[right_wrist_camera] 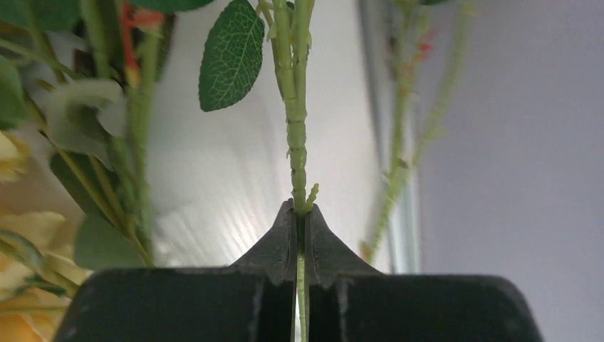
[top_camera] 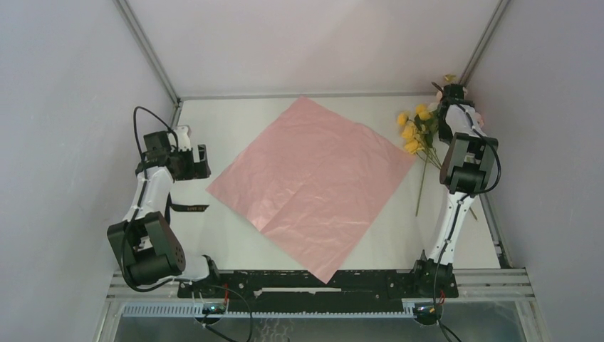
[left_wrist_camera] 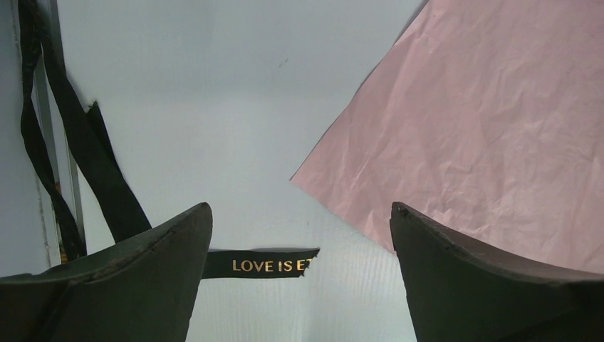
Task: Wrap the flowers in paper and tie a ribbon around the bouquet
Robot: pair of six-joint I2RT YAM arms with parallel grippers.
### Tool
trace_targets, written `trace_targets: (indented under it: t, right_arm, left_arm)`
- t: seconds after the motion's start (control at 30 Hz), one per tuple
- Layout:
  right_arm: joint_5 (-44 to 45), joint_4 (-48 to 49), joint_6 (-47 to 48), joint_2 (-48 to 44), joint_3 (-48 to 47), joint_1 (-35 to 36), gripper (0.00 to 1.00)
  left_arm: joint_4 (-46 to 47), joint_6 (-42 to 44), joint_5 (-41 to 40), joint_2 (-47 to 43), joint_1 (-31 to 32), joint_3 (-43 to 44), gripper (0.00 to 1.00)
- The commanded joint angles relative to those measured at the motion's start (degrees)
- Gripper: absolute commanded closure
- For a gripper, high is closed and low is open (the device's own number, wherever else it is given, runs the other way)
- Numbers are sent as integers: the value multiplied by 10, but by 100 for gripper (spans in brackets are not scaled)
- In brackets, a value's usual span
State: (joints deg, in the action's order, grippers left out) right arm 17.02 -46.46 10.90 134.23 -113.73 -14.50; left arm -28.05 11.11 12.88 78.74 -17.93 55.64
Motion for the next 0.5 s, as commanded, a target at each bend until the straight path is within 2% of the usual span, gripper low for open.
trace_targets:
  t: [0.0,0.07,0.13,0.23,0.37,0.4,0.47]
  right_arm:
    - [218,132,48,-156,46,28,100]
    - [300,181,48,-213,59,31,100]
    - [336,239,54,-282,83,37,100]
    - [348,355,92,-406,157,69,100]
    - [356,566,152,-561,297,164,100]
    - [342,542,120,-587,312,195,100]
    - [227,411,-13,-635,314,232,100]
  left_arm:
    - [3,18,19,-33,5,0,1]
    - [4,22,20,-44,6,-6,1]
    - [6,26,25,-56,5,-12,1]
    - [9,28,35,-71,5,-19,0]
    - [8,25,47,-85,6,-19,0]
    - [9,26,50,-90,6,-21,0]
    - [9,26,54,-99,6,-22,0]
